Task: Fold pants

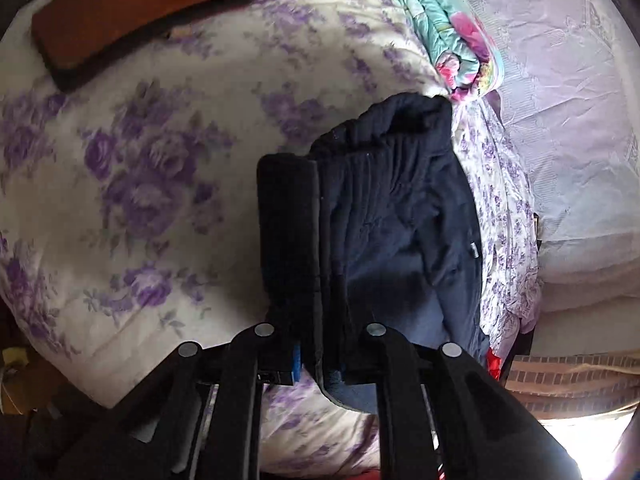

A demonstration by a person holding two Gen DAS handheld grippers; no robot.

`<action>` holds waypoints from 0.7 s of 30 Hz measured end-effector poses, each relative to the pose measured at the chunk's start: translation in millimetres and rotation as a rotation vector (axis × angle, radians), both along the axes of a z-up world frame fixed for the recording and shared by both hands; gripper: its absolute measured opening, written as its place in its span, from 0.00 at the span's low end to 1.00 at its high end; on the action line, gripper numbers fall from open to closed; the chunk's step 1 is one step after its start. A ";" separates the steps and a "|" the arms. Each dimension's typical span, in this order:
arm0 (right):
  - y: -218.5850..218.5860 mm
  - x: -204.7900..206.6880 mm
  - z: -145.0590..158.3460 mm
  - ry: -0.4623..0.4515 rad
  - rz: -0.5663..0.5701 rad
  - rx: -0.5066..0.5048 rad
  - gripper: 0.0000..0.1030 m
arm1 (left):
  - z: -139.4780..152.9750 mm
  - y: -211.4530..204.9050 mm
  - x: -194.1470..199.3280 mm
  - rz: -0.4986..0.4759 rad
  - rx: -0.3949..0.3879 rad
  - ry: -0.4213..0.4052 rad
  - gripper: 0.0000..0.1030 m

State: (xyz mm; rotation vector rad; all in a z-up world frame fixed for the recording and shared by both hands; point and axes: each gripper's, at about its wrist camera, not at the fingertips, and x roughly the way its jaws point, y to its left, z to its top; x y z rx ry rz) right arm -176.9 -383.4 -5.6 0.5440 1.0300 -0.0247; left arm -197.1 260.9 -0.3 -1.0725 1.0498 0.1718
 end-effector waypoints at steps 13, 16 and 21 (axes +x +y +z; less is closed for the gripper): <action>-20.5 -3.8 33.6 -0.057 -0.042 -0.077 0.40 | 86.8 20.5 14.1 -0.101 0.366 -0.038 0.85; -25.3 15.9 52.5 -0.132 -0.061 -0.058 0.50 | 100.2 19.2 68.5 -0.171 0.431 -0.101 0.86; -10.9 60.3 70.9 -0.185 0.004 -0.056 0.51 | 85.9 0.4 182.7 -0.368 0.493 -0.148 0.87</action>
